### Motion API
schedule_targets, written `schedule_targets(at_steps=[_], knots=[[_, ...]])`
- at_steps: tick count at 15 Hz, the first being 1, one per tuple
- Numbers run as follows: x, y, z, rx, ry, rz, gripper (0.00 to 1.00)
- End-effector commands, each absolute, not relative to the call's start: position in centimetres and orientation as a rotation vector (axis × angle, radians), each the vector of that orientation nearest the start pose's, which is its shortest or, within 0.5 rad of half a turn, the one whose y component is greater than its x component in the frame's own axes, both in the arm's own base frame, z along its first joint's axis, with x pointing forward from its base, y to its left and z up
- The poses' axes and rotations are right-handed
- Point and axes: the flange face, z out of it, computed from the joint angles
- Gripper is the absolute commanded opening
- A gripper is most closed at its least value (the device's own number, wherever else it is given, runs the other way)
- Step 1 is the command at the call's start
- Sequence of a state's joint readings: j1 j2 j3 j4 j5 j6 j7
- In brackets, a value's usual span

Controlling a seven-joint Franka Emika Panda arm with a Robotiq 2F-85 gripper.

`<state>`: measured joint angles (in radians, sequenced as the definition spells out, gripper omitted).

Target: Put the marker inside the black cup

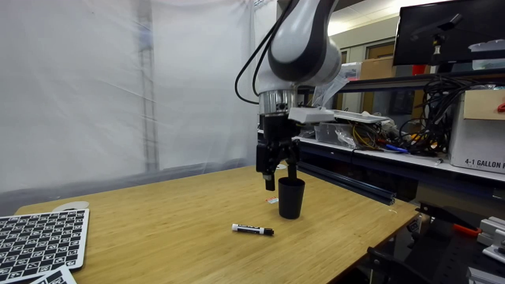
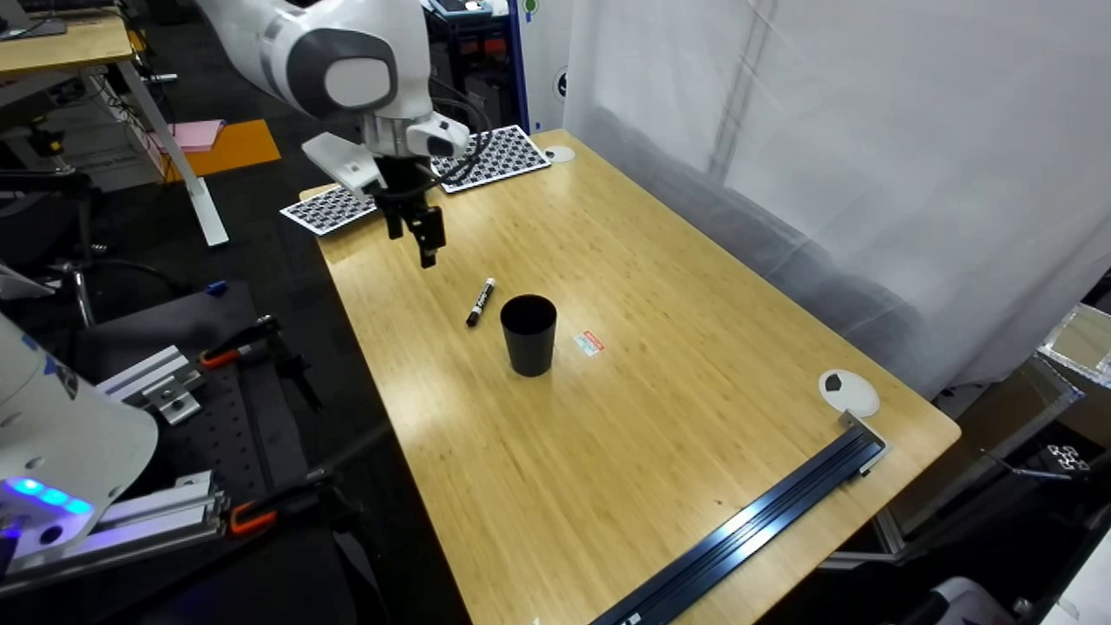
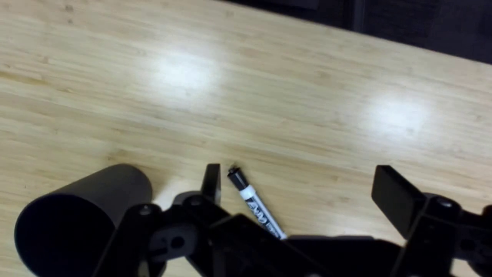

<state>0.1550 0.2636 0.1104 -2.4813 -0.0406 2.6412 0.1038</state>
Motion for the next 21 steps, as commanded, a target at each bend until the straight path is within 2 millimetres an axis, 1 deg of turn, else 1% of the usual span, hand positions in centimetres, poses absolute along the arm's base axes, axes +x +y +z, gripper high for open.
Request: schedule_targets(at_steps=[1,3,4,5,6,9,10,11,14,15,17,21], knots=[[51.1,12.1,15.6,-3.177,-0.31,0.131,1.0],[54.0,12.2,14.9,-3.187,-0.319,0.112,1.0],[55.1,12.4,14.2,-3.188,-0.324,0.106,1.0],[55.6,12.7,13.8,-3.188,-0.332,0.109,1.0],[56.3,13.1,12.9,-3.186,-0.329,0.113,1.0],[56.4,13.7,10.9,-3.153,-0.364,0.165,1.0],[56.2,13.8,10.7,-3.117,-0.406,0.191,1.0],[56.1,13.9,10.7,-3.082,-0.465,0.197,1.0],[55.7,13.9,12.2,-2.935,-0.664,0.181,1.0],[55.7,13.7,12.6,-2.89,-0.718,0.185,1.0],[55.5,13.0,12.7,-2.828,-0.779,0.22,1.0],[54.1,11.3,10.7,-2.805,-0.835,0.346,1.0]])
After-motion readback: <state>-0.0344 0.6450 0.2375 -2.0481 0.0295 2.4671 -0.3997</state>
